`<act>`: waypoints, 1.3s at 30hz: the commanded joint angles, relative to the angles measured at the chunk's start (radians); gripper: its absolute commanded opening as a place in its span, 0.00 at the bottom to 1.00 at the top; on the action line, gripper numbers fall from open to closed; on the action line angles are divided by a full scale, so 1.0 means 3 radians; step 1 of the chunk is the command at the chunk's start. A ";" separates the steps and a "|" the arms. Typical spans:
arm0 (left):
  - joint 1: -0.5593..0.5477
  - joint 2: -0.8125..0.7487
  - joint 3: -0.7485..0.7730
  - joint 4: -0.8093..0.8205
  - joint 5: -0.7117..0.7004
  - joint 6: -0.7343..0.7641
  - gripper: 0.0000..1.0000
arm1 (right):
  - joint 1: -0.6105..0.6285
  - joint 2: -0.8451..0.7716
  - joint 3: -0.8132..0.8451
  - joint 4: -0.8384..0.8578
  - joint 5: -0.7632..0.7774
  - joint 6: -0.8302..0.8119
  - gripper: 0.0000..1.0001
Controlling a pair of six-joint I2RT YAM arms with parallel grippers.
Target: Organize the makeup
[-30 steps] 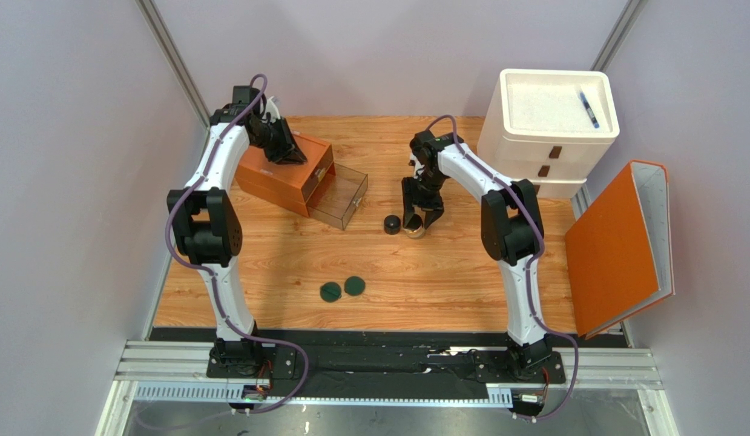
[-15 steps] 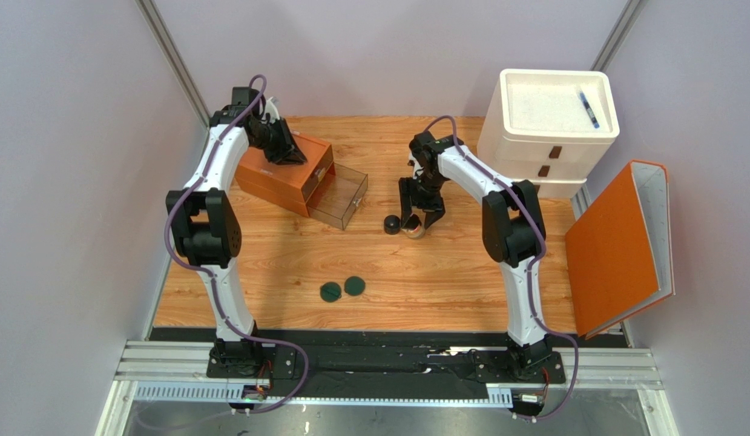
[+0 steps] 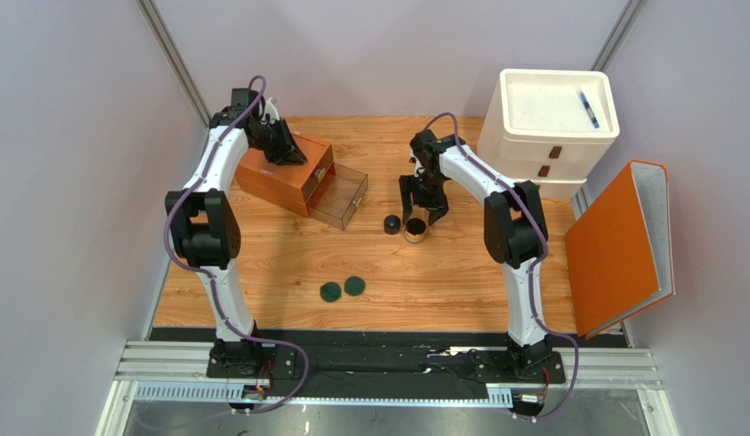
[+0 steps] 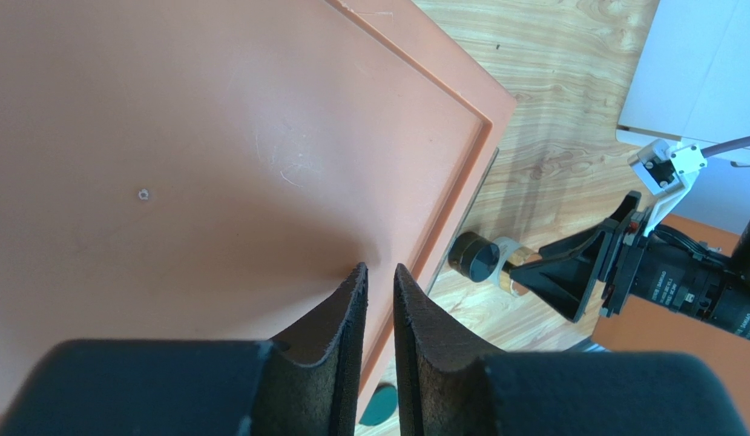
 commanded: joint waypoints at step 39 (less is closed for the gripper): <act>0.0004 0.0099 -0.0014 -0.0262 -0.0120 0.0107 0.24 | 0.0112 0.0092 0.1104 -0.0336 0.0046 0.0026 0.02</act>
